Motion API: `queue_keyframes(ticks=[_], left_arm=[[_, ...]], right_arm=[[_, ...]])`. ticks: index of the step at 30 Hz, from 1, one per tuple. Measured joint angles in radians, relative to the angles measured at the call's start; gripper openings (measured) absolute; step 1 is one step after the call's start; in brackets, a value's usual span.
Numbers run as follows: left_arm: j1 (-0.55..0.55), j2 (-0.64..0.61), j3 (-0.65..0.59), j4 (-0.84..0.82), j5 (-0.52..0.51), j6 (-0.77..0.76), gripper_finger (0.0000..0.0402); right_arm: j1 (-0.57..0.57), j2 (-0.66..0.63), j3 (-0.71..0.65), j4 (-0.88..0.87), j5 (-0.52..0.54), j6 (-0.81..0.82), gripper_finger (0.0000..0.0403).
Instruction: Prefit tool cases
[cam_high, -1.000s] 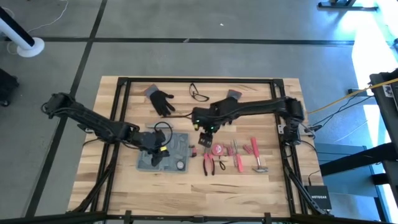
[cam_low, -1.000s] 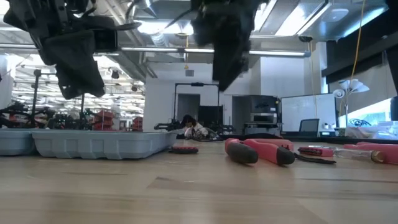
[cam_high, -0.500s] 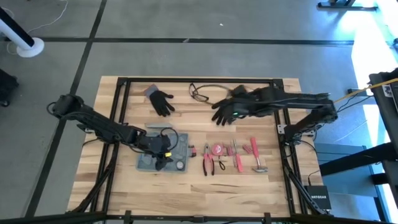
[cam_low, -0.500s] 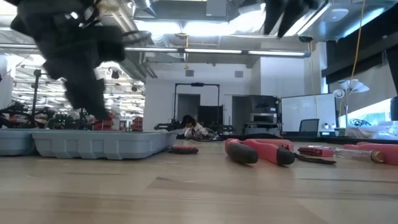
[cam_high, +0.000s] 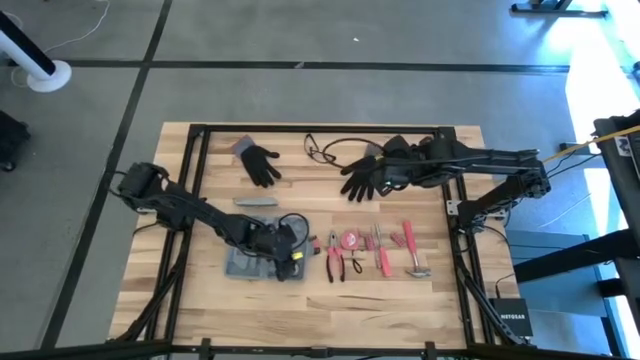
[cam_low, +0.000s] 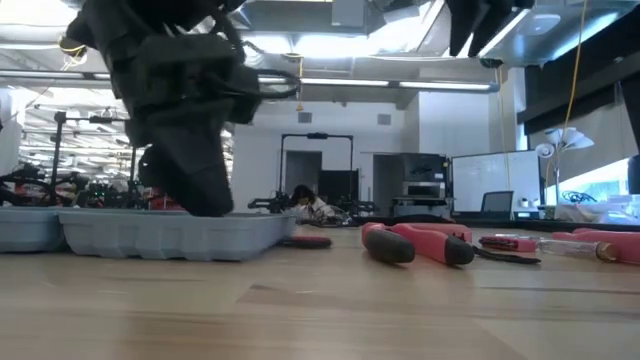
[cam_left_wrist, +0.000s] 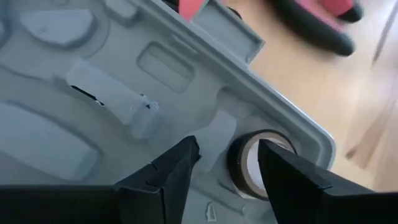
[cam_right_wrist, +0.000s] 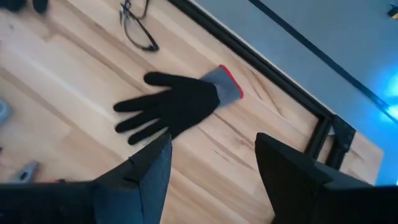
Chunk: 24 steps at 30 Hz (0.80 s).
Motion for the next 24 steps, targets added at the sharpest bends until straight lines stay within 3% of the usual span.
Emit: queue_keyframes(ticks=[8, 15, 24], left_arm=[[-0.005, 0.022, 0.088, -0.102, -0.03, 0.019, 0.0178], [-0.021, 0.011, 0.179, -0.288, -0.045, 0.085, 0.0178], [-0.081, 0.016, 0.207, -0.315, -0.112, 0.006, 0.0178]], right_arm=[[0.0, 0.001, -0.04, 0.016, -0.001, -0.046, 0.0221], [0.0, 0.001, -0.04, 0.043, -0.001, -0.074, 0.0221], [0.0, 0.001, -0.04, 0.052, 0.0, -0.12, 0.0221]])
